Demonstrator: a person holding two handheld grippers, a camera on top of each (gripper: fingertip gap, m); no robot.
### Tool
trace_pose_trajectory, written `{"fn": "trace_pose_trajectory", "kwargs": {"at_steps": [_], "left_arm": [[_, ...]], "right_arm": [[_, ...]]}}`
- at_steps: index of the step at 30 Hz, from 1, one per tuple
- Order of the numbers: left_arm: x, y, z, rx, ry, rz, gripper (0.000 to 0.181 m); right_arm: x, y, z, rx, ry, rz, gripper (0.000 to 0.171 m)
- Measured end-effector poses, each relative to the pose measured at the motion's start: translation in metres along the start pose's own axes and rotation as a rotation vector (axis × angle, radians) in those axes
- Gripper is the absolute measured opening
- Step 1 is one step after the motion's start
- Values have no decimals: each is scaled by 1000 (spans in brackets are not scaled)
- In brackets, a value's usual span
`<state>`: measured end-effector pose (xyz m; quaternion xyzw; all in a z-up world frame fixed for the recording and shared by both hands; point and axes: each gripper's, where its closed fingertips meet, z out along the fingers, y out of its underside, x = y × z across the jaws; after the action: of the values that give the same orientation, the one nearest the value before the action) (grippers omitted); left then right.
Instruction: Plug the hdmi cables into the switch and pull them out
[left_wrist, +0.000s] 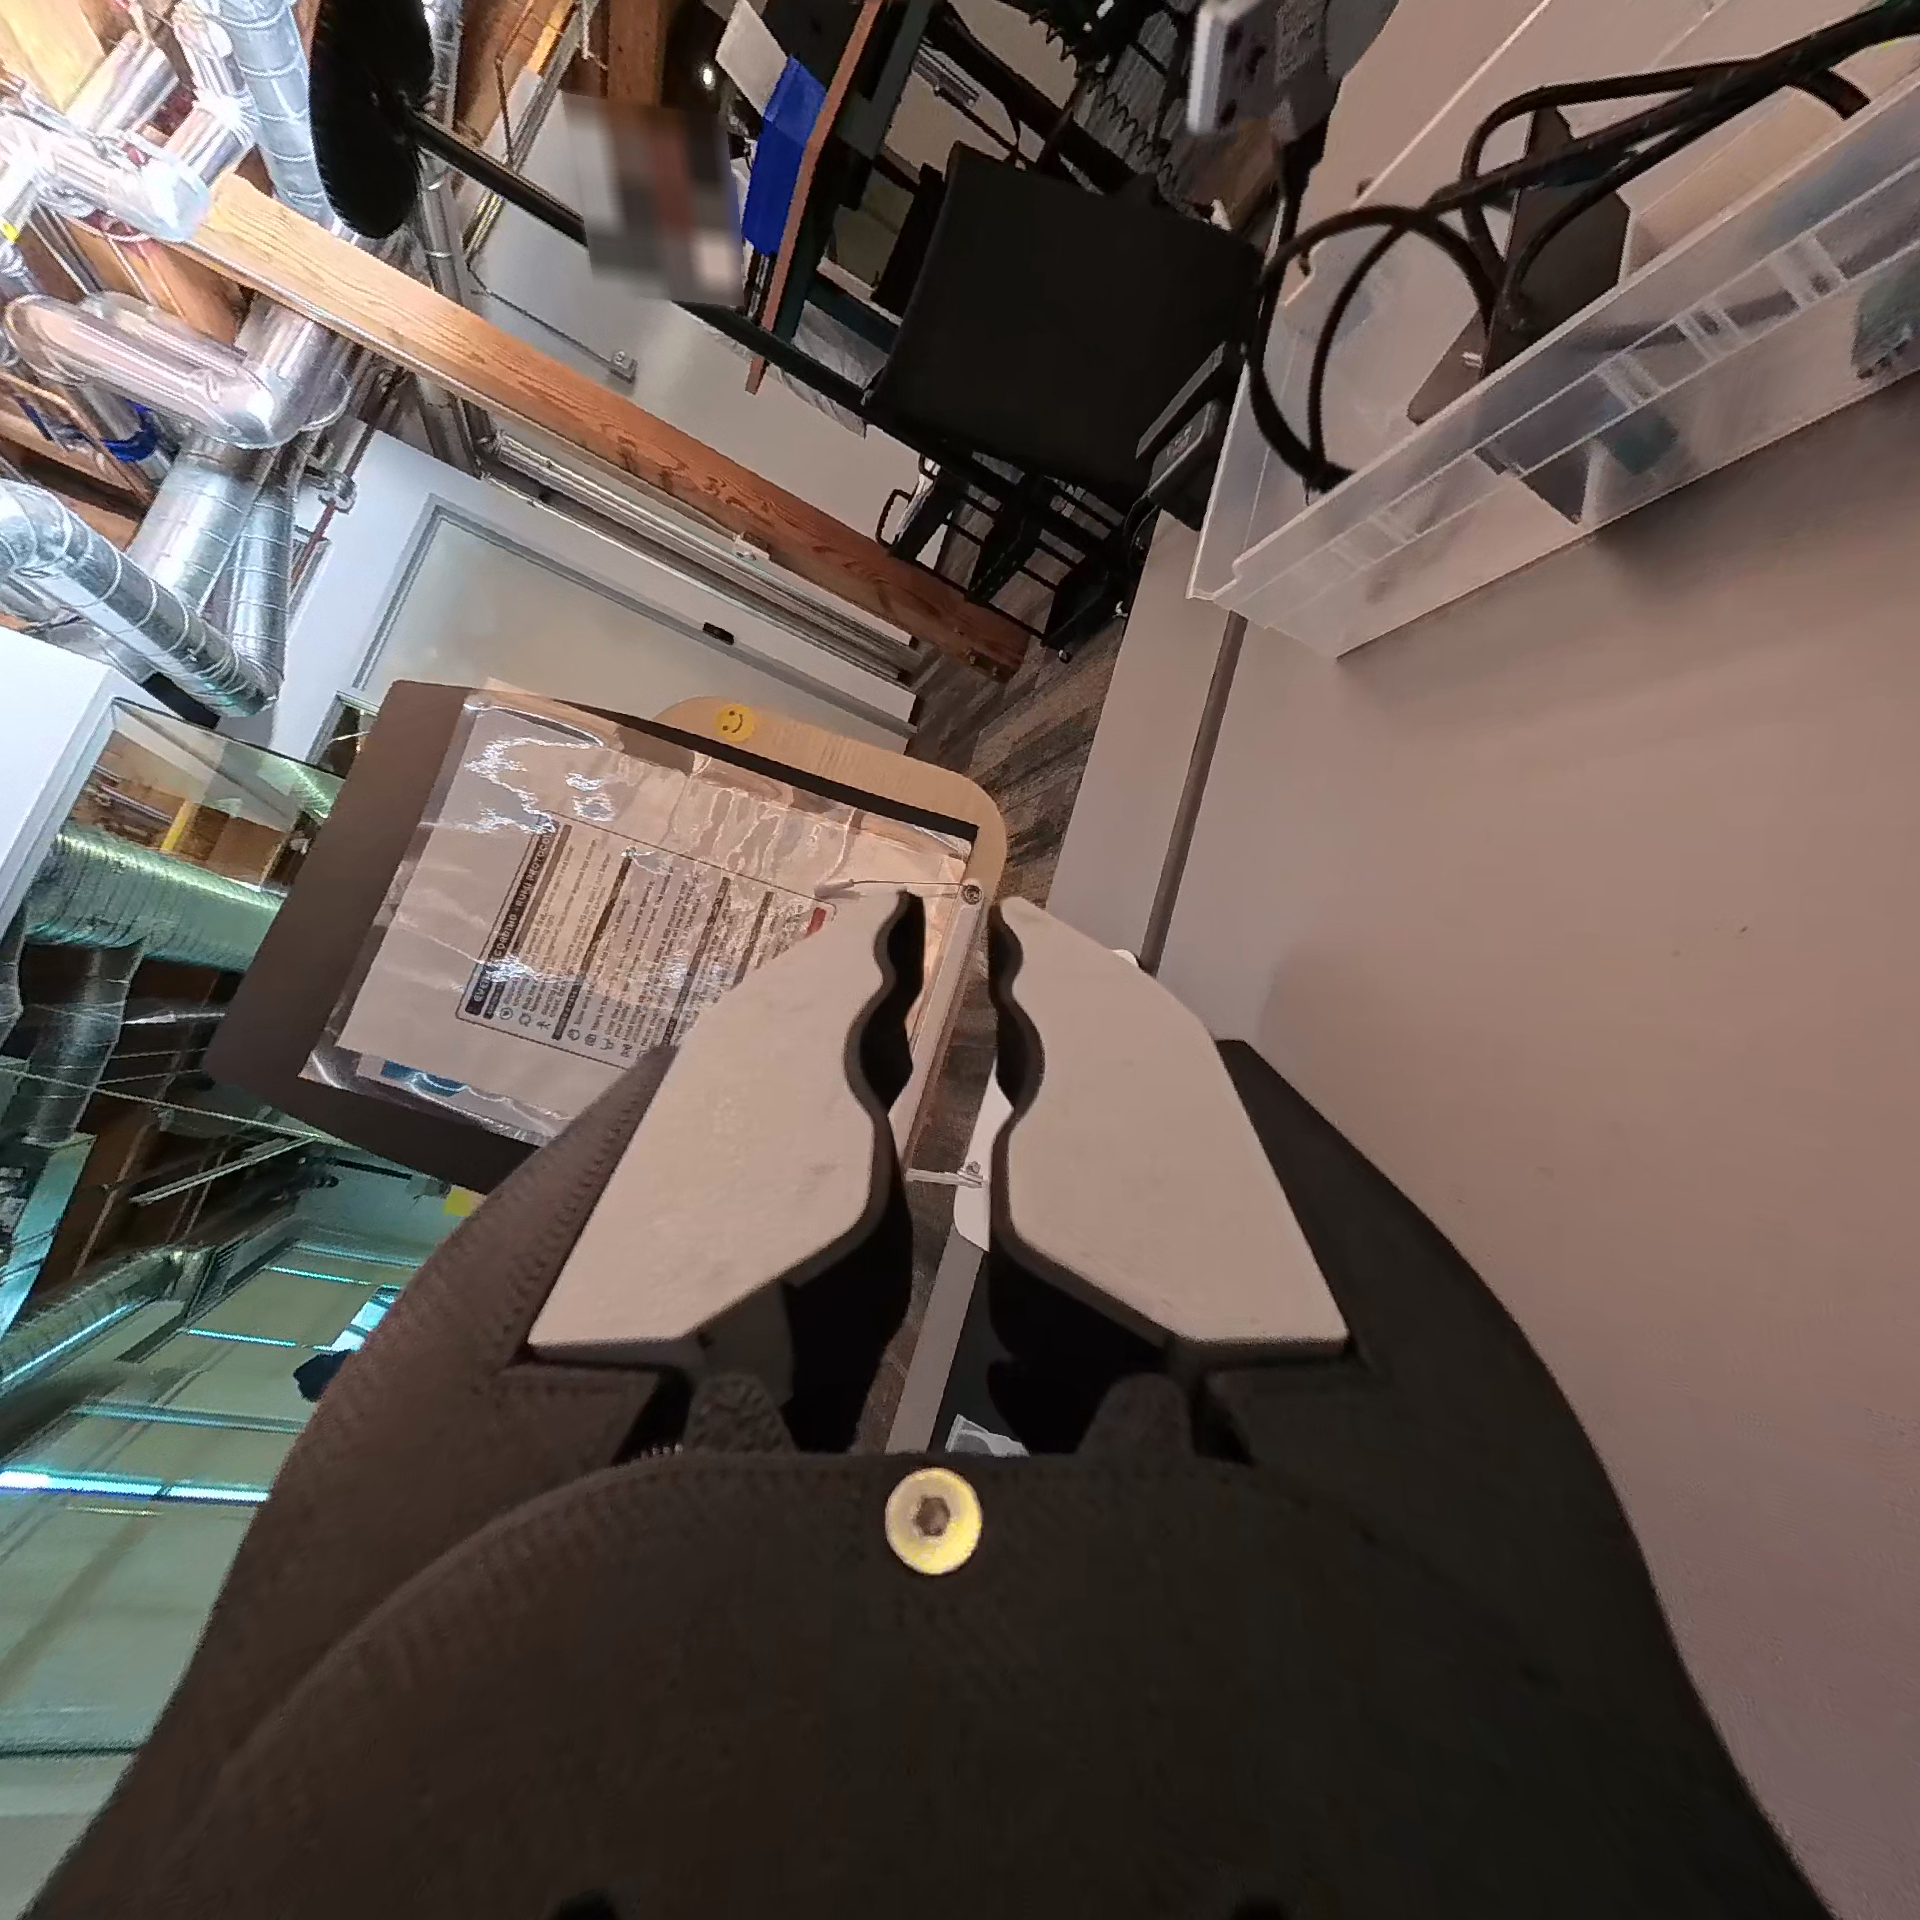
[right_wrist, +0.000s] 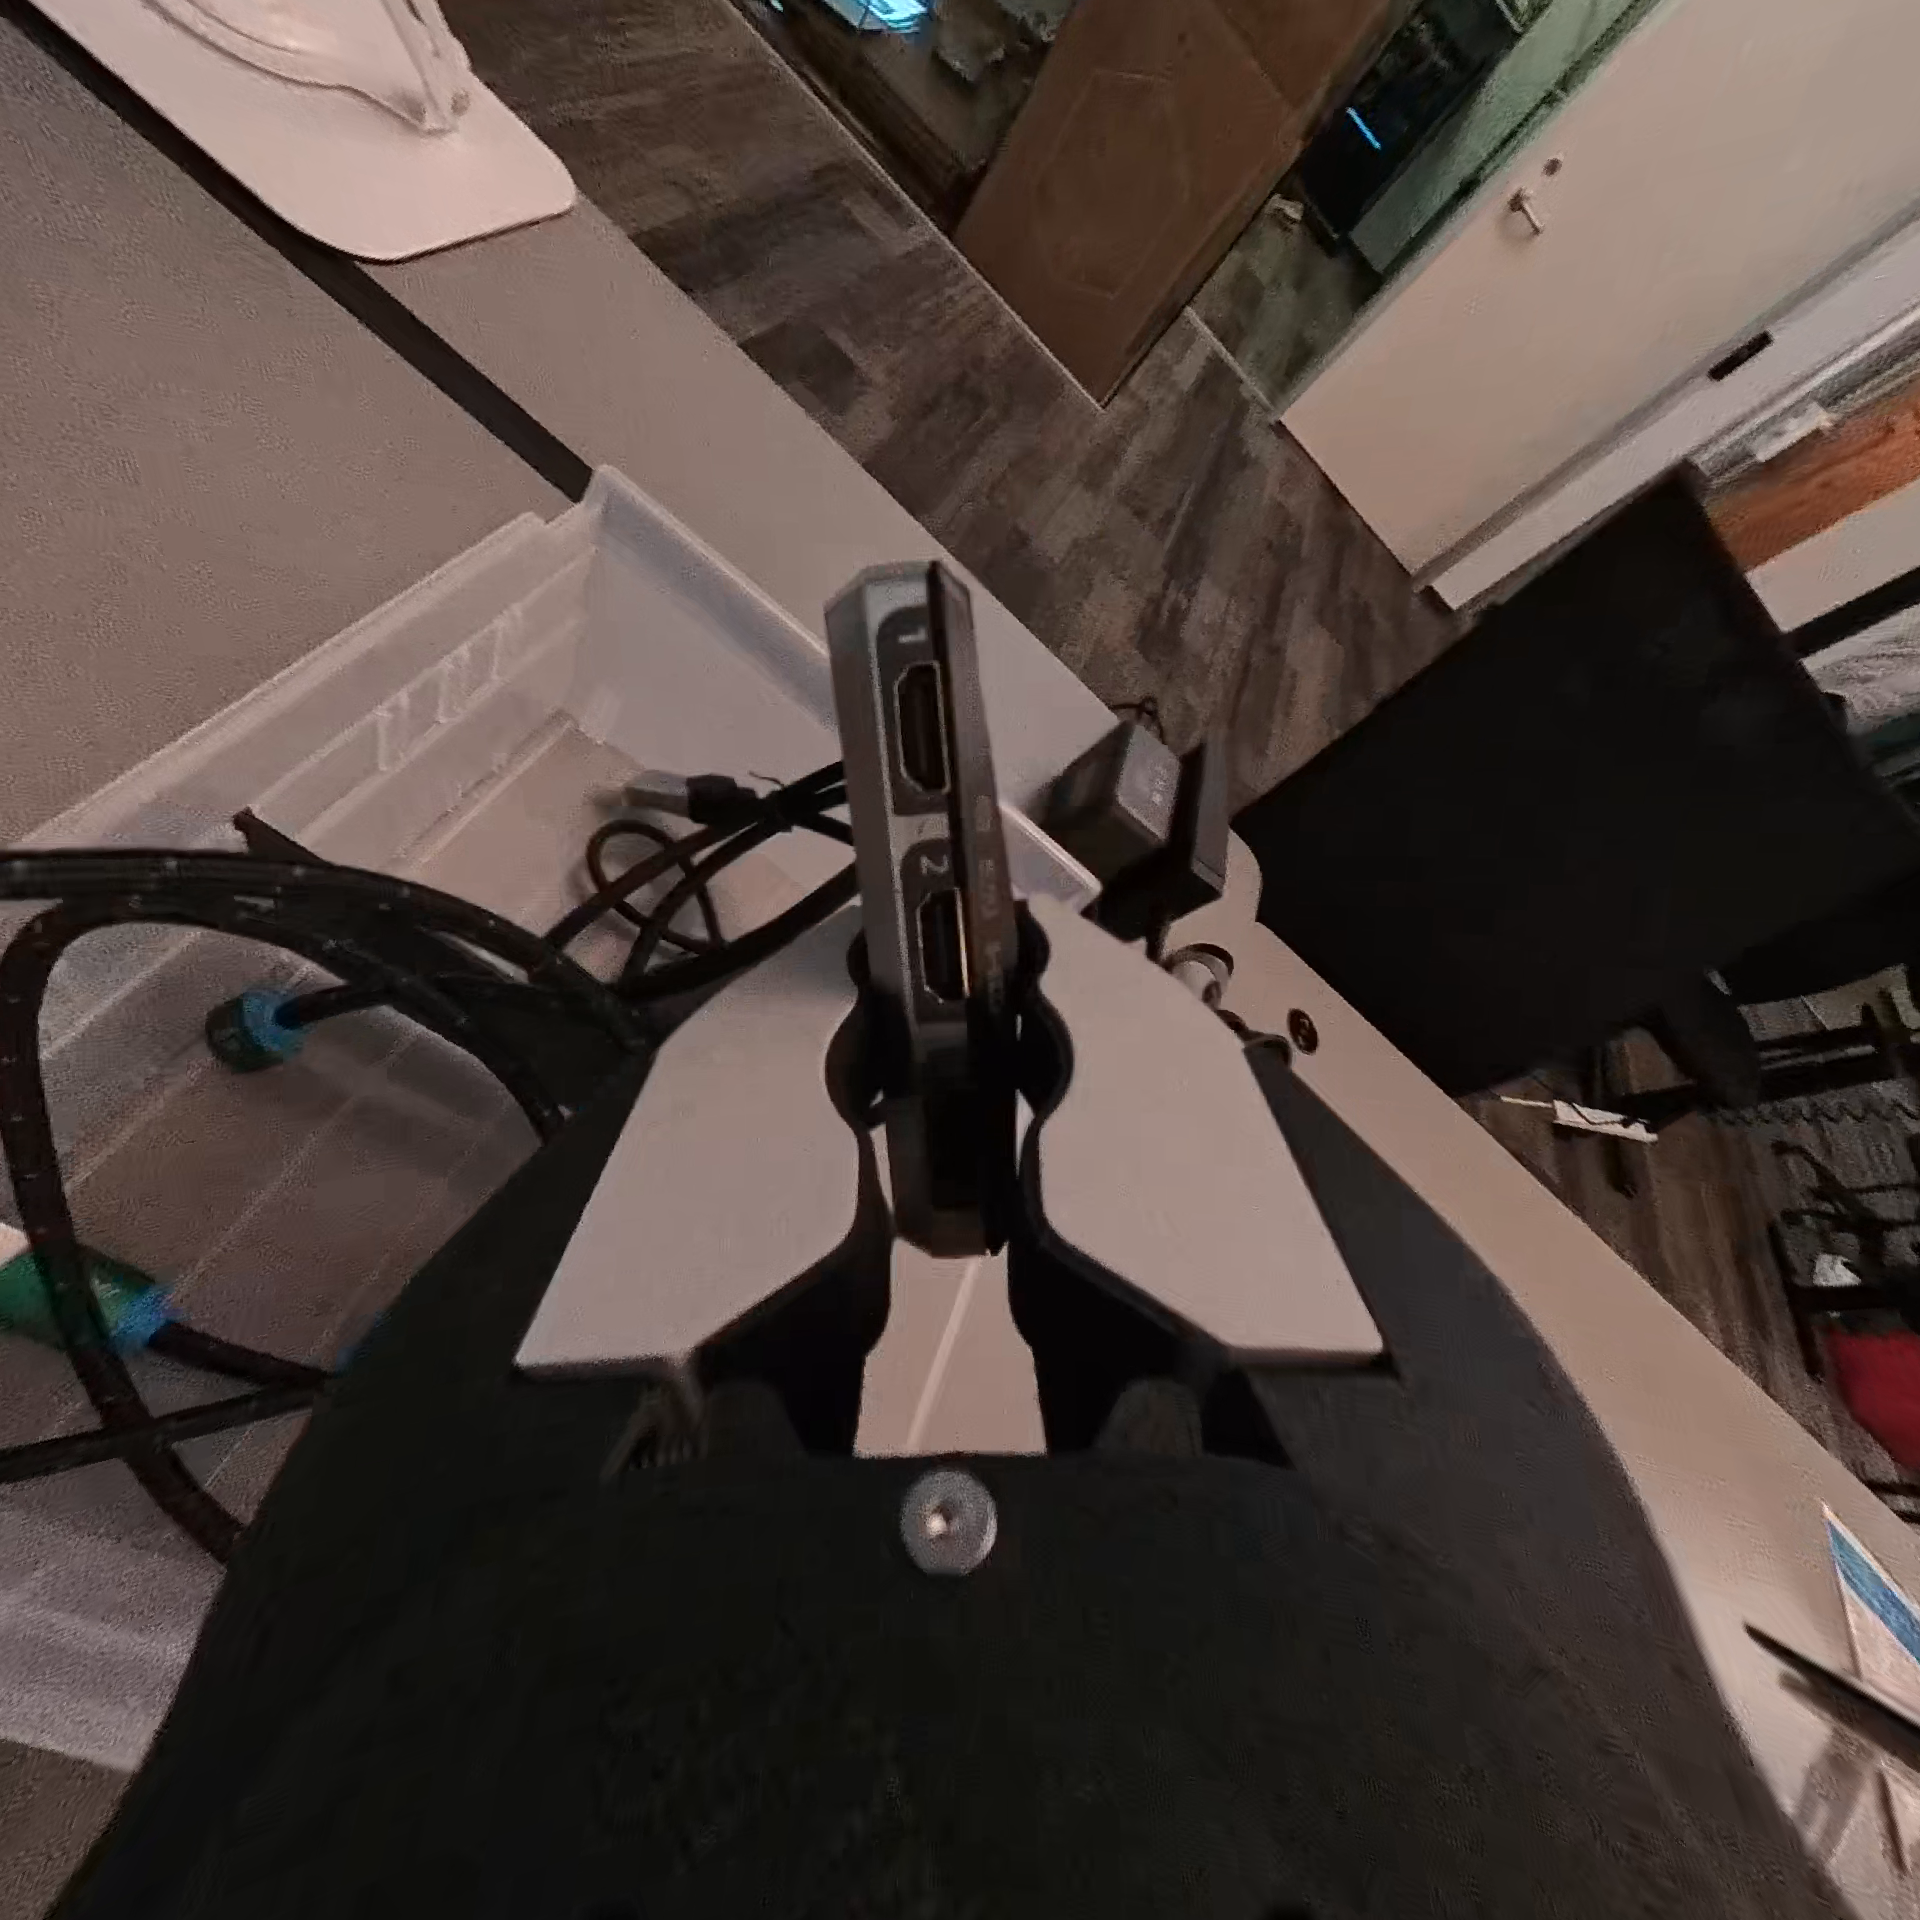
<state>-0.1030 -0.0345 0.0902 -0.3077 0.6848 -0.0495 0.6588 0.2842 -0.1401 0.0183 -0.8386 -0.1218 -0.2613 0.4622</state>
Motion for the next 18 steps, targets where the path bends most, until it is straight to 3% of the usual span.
{"fn": "trace_pose_trajectory", "kwargs": {"at_steps": [3, 7, 13, 18], "left_arm": [[2, 1, 1, -5, 8, 3, 12], [6, 4, 5, -17, 22, 2, 11], [13, 9, 12, -40, 43, 9, 10], [13, 1, 13, -2, 26, -3, 5]], "right_arm": [[-16, 4, 18, -100, -89, 15, 23], [-20, 22, 36, -291, -69, -88, 24], [-38, 10, 50, -431, -65, -234, 31], [-49, 48, 64, -687, -109, -210, 32]]}}
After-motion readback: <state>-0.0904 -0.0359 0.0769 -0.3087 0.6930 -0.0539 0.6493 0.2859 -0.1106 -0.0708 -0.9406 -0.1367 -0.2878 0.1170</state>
